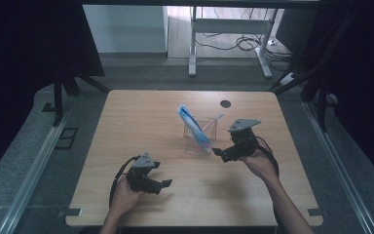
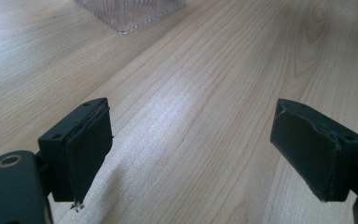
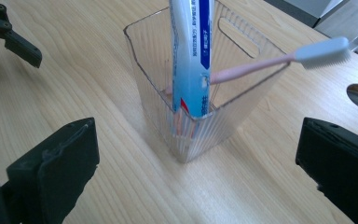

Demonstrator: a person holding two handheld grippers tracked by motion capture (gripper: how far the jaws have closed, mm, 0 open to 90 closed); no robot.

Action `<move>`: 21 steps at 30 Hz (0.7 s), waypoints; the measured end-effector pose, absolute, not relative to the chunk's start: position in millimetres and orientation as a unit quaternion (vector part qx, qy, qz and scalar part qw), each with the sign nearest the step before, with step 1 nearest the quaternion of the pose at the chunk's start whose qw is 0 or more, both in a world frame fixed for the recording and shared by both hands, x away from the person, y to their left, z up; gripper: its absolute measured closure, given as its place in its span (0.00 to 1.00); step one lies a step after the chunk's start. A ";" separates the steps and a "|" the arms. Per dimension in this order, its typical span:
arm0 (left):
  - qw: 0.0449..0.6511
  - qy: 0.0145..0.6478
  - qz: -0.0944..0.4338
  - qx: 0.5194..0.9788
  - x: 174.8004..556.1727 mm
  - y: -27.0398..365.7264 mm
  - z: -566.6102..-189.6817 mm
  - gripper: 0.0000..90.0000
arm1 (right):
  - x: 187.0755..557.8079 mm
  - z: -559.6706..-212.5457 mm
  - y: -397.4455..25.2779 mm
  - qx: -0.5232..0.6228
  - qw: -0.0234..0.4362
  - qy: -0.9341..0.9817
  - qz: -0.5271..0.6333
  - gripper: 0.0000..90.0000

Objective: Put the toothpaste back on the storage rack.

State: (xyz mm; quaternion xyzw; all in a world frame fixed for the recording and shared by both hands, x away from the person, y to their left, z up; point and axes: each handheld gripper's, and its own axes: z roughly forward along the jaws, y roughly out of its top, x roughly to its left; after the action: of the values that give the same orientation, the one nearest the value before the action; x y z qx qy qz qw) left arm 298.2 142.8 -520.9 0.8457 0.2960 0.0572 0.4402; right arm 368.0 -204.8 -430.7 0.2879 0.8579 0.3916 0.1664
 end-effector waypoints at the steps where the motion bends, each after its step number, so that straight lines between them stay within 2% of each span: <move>1: 0.440 0.296 0.058 0.846 298.0 142.6 -520.9 0.14 | 366.4 -431.2 -207.0 0.291 0.165 0.856 0.394 0.00; 21: 0.438 0.301 0.057 0.845 297.5 143.5 -521.4 0.14 | 334.6 -445.4 -259.6 0.323 0.184 0.837 0.402 0.01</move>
State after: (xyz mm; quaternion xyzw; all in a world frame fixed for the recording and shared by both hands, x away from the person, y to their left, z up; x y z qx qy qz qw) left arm 297.5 143.5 -521.4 0.8450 0.3009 0.0573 0.4384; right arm 334.6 -259.6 -445.4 0.3226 0.8369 0.4021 0.1837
